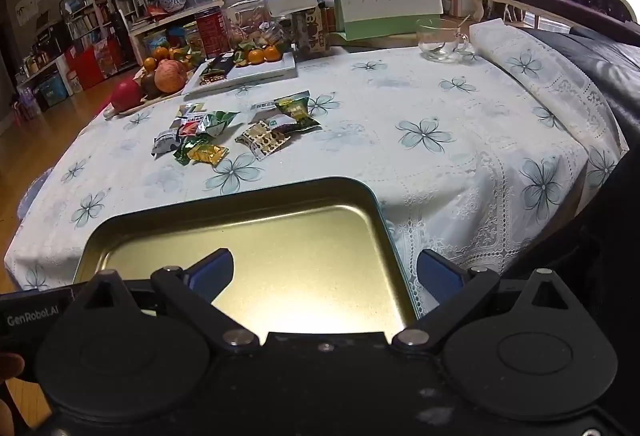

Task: Organize snacks
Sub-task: 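Move both tools from above the gold tray toward the snack pile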

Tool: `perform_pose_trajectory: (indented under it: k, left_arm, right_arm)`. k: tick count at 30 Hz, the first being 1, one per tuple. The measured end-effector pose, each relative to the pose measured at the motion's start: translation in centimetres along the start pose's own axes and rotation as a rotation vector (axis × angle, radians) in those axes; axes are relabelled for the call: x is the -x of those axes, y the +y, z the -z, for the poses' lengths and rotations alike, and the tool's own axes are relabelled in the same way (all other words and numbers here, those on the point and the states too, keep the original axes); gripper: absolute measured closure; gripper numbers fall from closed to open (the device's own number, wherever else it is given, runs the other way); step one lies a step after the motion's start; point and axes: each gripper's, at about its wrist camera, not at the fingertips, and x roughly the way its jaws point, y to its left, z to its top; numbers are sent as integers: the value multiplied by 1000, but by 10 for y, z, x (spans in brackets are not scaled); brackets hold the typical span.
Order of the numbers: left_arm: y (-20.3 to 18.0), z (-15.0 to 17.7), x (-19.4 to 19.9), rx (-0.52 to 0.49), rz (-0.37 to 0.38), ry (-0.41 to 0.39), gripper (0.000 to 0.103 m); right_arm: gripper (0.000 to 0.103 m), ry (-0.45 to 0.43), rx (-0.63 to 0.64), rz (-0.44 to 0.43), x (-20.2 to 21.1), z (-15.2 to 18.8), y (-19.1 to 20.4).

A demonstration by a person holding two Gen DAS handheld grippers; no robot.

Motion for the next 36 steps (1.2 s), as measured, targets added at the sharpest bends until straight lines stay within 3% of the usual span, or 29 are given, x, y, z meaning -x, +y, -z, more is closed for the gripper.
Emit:
perform_pose_trajectory:
  k: [5,23,36]
  left_arm:
    - [4,0,1,42,36,11,39]
    - [-4,4,-1,-30,-22,10,39]
    - [-4,4,-5,-28,-28,33,39]
  right_arm:
    - [0,7,10,-7,-1,3,-3]
    - [5,103,28,7,-12,0,2]
    - [1,107,173,51,-14,0,13]
